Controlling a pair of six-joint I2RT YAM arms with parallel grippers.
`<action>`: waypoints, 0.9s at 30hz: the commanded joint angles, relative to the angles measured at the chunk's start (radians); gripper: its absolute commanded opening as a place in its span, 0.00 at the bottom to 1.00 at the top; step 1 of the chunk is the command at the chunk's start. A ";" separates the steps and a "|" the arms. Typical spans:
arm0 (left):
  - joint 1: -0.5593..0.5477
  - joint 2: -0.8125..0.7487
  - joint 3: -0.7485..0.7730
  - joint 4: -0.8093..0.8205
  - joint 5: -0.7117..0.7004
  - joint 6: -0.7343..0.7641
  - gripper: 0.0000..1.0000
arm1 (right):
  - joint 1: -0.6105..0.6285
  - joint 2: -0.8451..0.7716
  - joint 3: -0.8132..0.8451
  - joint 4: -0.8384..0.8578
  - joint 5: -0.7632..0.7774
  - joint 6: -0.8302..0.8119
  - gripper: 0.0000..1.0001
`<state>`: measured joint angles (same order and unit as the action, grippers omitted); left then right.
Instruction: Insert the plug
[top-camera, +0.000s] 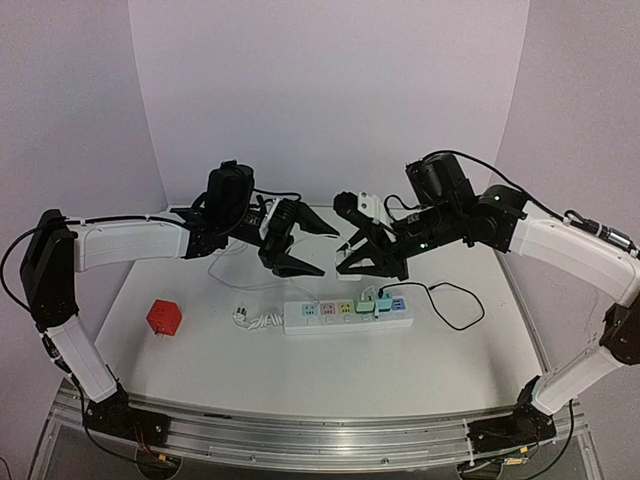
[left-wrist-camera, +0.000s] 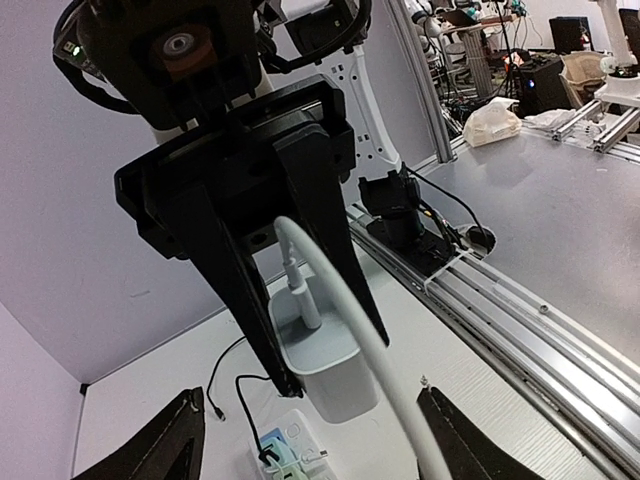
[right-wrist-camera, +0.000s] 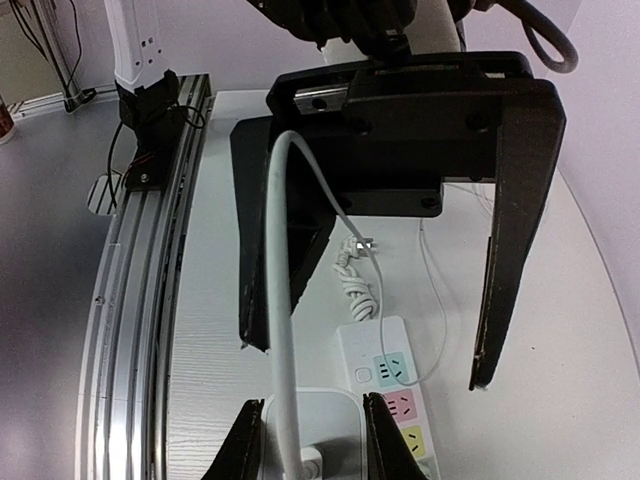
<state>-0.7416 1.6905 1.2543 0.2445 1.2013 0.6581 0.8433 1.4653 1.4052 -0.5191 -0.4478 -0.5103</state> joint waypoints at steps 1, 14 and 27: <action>-0.020 -0.026 -0.017 0.027 0.007 -0.081 0.71 | 0.008 0.010 0.037 0.046 0.009 -0.010 0.00; -0.046 0.020 -0.024 0.205 -0.164 -0.404 0.49 | 0.011 0.009 0.020 0.160 0.003 0.054 0.00; -0.044 0.001 -0.057 0.164 -0.101 -0.352 0.45 | 0.011 -0.002 0.019 0.183 0.011 0.074 0.00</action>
<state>-0.7853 1.6958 1.2098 0.4248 1.0901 0.2810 0.8433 1.4738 1.4052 -0.4088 -0.4133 -0.4633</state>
